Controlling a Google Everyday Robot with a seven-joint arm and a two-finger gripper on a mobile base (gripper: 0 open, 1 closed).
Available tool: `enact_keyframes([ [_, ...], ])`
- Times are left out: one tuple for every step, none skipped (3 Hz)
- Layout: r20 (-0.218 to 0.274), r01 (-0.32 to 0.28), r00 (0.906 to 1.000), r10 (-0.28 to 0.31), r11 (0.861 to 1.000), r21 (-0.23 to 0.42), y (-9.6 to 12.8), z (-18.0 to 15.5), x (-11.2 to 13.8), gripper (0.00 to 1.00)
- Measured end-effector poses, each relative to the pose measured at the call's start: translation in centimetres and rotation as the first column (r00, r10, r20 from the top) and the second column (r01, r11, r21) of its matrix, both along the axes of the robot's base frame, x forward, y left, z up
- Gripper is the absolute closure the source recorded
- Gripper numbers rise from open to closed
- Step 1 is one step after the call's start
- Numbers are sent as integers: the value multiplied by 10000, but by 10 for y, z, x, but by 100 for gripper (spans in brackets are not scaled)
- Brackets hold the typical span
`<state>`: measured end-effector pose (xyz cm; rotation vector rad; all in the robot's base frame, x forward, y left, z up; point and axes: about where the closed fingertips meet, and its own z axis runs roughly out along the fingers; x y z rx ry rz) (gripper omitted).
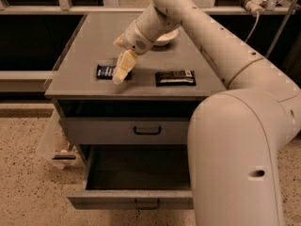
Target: Place rxbar blueberry into middle drawer
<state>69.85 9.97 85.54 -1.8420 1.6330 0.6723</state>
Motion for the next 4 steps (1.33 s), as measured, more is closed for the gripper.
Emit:
enact_keyframes([
  [-272, 170, 9995, -168, 9998, 61, 1, -12, -2, 0],
  [-574, 318, 9979, -312, 9994, 98, 0, -24, -7, 0],
  [-638, 343, 9974, -336, 9994, 99, 0, -27, -8, 12],
  [-638, 343, 9974, -336, 9994, 99, 0, -27, -8, 37],
])
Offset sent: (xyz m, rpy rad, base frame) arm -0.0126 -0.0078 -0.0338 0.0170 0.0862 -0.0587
